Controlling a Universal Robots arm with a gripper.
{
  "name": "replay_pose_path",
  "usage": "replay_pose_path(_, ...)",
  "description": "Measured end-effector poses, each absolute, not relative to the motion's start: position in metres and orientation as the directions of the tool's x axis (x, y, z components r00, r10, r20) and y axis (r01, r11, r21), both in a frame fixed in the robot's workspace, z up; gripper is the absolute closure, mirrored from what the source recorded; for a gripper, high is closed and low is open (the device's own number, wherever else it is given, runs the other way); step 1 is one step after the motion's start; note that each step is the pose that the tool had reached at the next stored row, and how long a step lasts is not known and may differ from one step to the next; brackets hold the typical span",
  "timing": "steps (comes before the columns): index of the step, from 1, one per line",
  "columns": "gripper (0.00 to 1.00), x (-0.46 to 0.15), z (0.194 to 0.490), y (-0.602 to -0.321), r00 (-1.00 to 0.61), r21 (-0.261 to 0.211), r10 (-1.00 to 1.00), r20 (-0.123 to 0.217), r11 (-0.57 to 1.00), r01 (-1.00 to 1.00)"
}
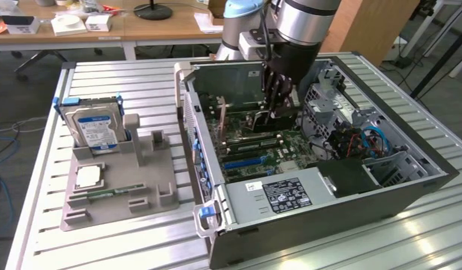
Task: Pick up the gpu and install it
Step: 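Insert the gpu into the slot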
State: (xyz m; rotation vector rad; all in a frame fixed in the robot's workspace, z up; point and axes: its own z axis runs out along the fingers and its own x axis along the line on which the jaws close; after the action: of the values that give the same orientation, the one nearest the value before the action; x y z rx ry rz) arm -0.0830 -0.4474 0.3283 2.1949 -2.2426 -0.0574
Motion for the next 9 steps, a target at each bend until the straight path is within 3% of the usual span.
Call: replay_pose_path(9,0.73,-0.0835,0.3230,-0.4482,-0.022,0.028,-0.999,-0.023,0.021,-0.999)
